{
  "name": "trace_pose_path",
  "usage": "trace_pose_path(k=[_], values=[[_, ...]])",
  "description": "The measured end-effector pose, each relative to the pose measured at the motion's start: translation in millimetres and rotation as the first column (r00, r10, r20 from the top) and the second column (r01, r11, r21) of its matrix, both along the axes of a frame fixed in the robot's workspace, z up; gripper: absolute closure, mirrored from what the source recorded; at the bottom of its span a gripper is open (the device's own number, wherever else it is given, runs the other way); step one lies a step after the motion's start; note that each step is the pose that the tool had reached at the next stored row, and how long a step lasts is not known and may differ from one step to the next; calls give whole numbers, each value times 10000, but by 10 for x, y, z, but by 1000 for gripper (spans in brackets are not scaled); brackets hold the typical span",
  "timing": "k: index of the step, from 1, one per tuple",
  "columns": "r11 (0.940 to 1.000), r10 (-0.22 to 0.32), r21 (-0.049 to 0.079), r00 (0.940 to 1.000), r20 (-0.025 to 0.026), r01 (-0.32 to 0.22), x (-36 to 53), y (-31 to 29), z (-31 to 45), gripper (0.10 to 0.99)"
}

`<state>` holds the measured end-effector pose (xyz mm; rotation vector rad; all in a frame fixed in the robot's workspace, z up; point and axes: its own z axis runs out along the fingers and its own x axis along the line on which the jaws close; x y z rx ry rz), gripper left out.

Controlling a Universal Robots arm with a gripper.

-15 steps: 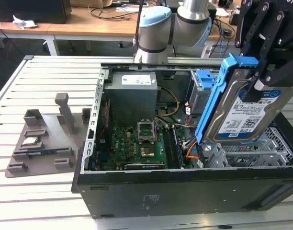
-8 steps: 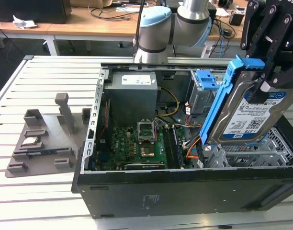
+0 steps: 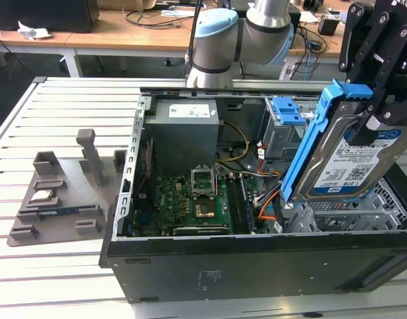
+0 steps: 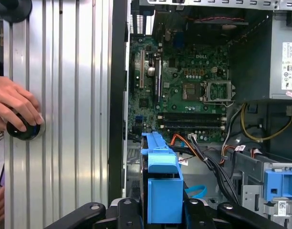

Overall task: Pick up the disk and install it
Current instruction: 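Pick up the disk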

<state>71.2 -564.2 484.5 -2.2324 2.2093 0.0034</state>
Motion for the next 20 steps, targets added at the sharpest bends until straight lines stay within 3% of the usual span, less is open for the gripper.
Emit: trace_pose_path(k=[10,14,20], values=[[10000,-1,1,10000,-8,1,92,0,-32,722],[10000,0,0,10000,-32,0,136,2,-80,722],[10000,-1,-3,10000,-90,1,258,70,-139,722]])
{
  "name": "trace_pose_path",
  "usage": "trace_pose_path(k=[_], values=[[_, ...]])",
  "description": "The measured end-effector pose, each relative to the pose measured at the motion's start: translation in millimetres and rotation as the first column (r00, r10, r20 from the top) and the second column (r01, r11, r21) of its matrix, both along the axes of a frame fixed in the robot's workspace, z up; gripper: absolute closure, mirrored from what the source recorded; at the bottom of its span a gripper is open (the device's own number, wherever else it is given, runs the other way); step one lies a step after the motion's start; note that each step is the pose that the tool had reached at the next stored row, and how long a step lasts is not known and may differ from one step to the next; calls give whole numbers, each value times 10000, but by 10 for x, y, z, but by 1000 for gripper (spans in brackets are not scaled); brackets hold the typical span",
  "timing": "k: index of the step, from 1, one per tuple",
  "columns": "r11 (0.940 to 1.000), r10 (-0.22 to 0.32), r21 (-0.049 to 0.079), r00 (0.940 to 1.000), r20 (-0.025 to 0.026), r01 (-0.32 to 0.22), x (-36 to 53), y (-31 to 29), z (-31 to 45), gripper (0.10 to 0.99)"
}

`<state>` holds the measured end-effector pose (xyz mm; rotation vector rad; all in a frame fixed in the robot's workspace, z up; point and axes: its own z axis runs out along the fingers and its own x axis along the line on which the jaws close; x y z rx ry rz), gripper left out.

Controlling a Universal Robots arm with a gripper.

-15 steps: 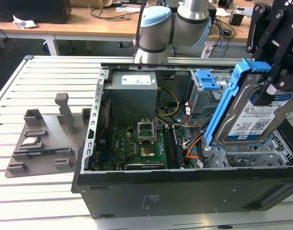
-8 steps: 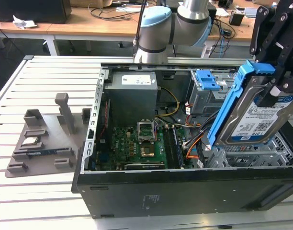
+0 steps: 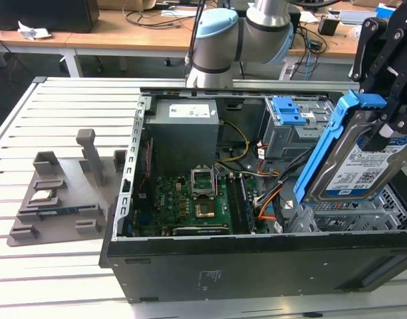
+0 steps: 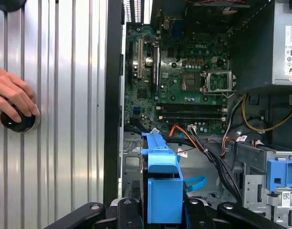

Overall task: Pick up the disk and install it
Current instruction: 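Pick up the disk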

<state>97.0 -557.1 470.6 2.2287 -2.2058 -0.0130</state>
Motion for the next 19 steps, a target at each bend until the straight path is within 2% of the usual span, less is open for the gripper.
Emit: trace_pose_path(k=[4,8,10,13,19], values=[[10000,0,-8,10000,-39,0,88,71,-36,722],[10000,1,-22,9999,-119,-1,247,150,-124,722],[10000,0,-26,9999,-144,0,309,153,-170,722],[10000,0,-32,9999,-153,-1,354,153,-198,722],[10000,-3,-39,9999,-153,3,357,153,-201,722]])
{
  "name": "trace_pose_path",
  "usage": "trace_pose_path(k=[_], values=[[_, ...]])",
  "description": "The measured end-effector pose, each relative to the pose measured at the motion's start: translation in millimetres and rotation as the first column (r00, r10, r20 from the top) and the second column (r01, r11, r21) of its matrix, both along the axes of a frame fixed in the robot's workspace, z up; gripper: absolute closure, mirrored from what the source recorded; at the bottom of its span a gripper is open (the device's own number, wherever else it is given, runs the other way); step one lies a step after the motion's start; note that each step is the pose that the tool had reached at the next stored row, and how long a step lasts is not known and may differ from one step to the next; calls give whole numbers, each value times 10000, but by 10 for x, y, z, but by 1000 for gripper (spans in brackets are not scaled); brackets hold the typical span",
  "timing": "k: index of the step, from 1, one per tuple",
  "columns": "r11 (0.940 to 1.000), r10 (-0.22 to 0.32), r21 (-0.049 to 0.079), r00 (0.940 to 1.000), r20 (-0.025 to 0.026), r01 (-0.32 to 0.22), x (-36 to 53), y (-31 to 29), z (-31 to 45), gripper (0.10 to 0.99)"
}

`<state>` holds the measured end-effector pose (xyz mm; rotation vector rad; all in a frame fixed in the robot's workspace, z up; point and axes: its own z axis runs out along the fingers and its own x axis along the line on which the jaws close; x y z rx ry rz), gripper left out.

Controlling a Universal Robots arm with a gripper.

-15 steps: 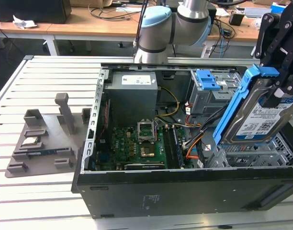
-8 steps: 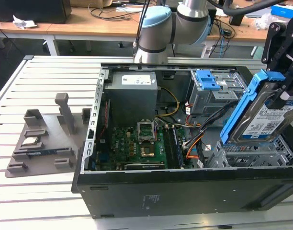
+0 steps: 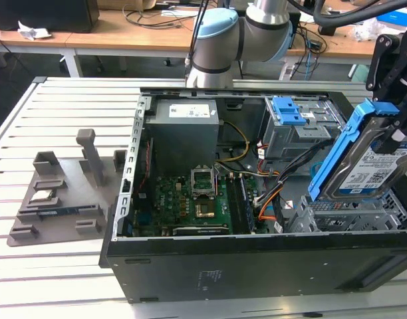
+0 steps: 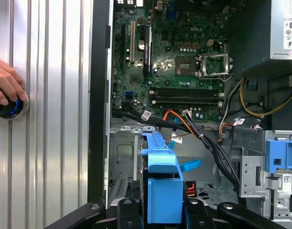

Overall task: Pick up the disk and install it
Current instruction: 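Pick up the disk, then insert the disk into the insertion slot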

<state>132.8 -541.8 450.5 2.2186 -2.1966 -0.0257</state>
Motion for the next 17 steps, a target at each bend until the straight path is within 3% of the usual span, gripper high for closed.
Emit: trace_pose_path(k=[6,9,17], values=[[10000,-25,-5,10000,0,25,1,0,0,722],[9985,-547,-44,9985,1,547,1,0,-20,722],[9994,-334,-69,9994,1,334,5,-10,-69,722]])
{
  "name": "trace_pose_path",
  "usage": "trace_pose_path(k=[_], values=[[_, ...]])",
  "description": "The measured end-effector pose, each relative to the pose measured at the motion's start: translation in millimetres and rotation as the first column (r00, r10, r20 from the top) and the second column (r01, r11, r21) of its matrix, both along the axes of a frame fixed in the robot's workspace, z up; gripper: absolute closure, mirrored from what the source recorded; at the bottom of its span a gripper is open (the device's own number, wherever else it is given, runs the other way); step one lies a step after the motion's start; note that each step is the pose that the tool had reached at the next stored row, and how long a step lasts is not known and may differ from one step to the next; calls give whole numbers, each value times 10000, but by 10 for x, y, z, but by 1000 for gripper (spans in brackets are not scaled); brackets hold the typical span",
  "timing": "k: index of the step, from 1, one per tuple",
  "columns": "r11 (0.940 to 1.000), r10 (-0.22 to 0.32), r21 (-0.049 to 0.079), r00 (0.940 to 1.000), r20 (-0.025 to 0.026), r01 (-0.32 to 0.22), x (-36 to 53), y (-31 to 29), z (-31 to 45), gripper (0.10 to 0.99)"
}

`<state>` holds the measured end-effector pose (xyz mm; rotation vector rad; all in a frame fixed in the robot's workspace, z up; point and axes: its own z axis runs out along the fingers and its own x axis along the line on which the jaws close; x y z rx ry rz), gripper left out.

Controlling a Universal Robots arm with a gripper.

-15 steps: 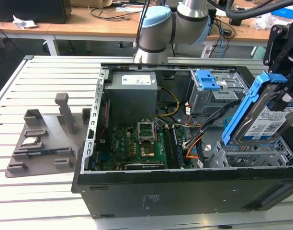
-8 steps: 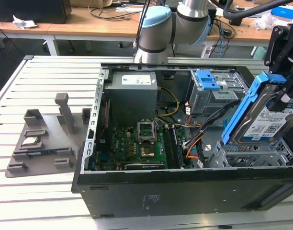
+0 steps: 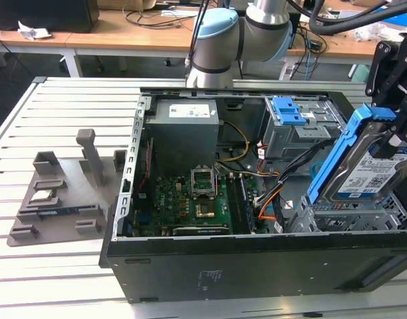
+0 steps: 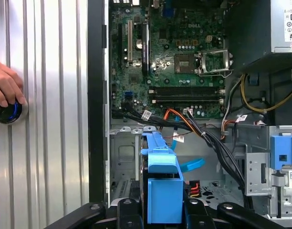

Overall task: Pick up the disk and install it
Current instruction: 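Insert the disk into the insertion slot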

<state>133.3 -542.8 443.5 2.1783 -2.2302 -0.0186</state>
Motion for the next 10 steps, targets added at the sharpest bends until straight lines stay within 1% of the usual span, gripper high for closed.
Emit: trace_pose_path(k=[5,10], values=[[10000,20,0,10000,1,-20,13,-1,-44,722],[10000,24,-2,10000,0,-24,17,-1,-132,722]])
